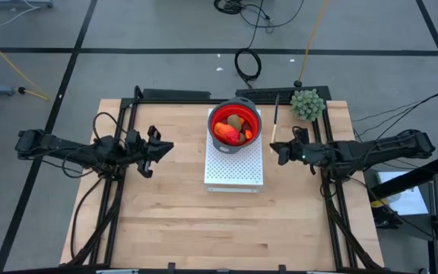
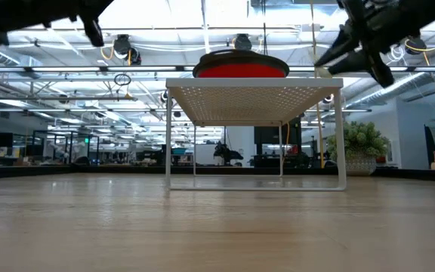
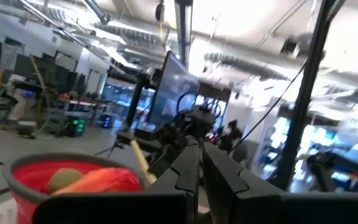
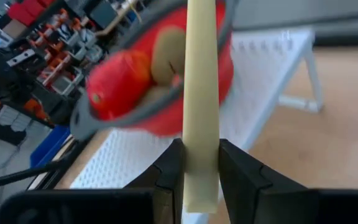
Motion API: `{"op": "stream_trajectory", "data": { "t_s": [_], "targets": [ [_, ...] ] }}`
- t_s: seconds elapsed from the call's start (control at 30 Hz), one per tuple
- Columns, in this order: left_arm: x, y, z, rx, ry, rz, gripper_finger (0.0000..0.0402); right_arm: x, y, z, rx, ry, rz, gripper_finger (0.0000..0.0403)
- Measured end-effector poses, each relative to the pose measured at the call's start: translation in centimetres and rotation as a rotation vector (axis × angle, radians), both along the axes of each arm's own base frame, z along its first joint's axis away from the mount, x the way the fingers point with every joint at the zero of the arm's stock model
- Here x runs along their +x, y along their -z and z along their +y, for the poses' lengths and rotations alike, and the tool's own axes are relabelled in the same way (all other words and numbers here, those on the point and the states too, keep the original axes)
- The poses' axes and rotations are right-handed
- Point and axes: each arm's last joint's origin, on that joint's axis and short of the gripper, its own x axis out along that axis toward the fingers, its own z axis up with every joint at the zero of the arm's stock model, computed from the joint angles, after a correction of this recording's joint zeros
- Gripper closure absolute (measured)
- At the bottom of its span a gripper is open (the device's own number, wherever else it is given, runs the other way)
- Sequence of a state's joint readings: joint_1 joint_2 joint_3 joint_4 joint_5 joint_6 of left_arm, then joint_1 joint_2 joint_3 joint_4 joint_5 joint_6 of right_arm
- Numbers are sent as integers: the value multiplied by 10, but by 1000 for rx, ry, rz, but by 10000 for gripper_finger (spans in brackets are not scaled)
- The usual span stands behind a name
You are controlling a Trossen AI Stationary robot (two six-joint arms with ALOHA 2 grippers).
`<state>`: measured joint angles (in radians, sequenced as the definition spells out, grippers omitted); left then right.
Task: Pick & Place Fruit
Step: Put the yellow knife on the shelf
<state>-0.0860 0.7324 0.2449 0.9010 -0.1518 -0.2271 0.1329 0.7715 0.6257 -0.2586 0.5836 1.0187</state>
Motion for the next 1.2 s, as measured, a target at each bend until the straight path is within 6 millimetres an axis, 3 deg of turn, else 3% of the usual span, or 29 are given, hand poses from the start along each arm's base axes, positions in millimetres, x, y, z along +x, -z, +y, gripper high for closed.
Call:
{"op": "stream_trajectory", "data": {
  "t_s": [0.23, 0.4, 0.83, 1.2],
  "targets": [
    [21, -40, -2, 29, -102, 199, 383, 1, -30, -2, -157, 13, -8, 336],
    [46, -66, -4, 44, -108, 243, 383, 1, -41, -5, -245, 22, 7, 336],
    [135, -101, -14, 153, -136, 288, 383, 12, -58, -6, -420, -11, -53, 336],
    [195, -128, -9, 303, -201, 384, 374, 14, -64, -6, -496, -22, -69, 336]
  ]
}}
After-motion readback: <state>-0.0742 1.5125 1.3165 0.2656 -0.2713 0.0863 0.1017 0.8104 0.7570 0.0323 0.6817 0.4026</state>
